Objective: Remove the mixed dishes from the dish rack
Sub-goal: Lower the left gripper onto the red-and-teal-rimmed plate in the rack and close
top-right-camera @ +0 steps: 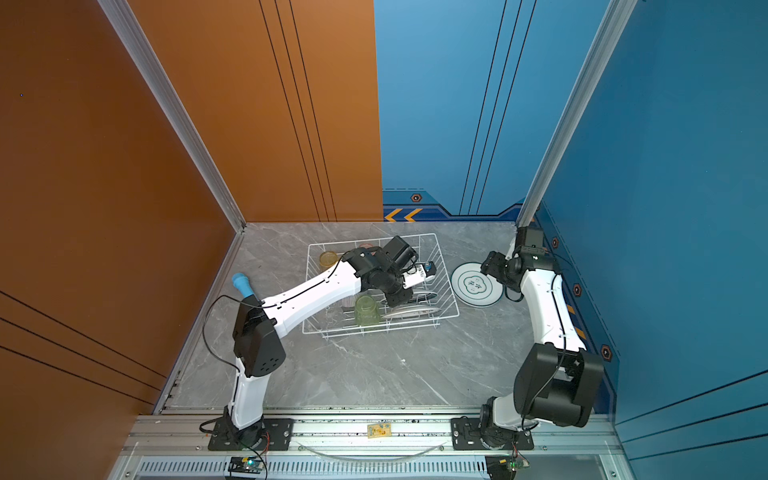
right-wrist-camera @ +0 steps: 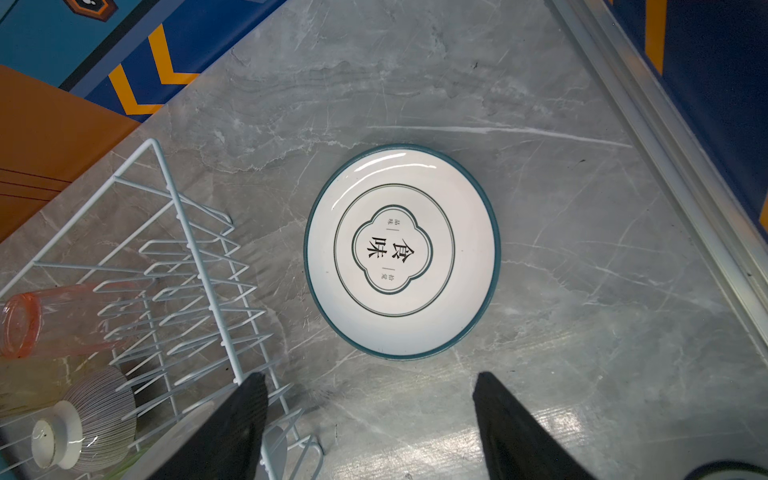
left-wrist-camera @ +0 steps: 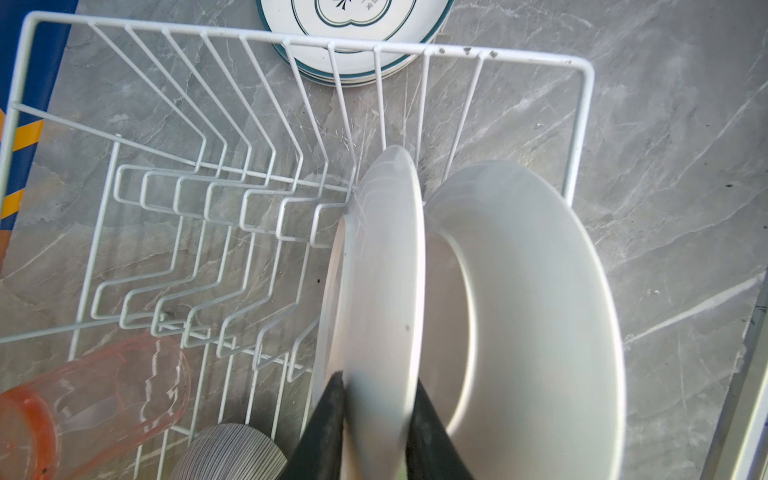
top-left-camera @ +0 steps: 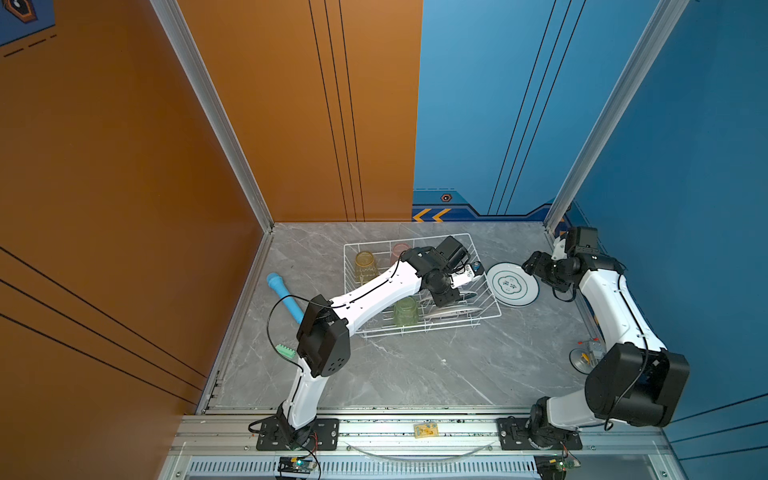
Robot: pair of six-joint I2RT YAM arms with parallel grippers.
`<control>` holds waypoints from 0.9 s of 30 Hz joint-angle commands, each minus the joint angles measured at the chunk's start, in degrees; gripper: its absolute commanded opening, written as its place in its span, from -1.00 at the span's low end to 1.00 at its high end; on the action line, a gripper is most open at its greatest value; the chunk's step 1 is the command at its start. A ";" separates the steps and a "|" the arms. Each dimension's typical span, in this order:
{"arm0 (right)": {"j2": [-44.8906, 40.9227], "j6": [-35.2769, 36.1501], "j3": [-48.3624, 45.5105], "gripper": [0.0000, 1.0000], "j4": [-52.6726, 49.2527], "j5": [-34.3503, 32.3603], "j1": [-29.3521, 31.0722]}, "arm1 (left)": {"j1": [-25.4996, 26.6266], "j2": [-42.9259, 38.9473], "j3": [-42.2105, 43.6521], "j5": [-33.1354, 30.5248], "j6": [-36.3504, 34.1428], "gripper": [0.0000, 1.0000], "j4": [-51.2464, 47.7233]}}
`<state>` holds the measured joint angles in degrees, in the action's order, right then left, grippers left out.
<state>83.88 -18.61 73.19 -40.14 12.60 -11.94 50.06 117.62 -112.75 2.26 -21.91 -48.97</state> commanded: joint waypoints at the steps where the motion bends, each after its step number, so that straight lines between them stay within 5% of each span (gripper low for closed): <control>1: -1.53 1.30 -0.80 0.54 -1.48 1.27 0.26 | 0.39 1.23 -2.52 -3.22 -1.31 -0.52 -0.67; 27: -2.51 1.71 -2.39 0.54 -0.39 1.64 0.18 | 3.15 5.42 -6.78 -19.98 -3.83 -0.81 -0.31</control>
<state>83.00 -17.80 71.48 -40.01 13.54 -11.94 52.53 121.84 -117.16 -16.43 -26.15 -49.04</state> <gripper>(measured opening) 0.769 0.105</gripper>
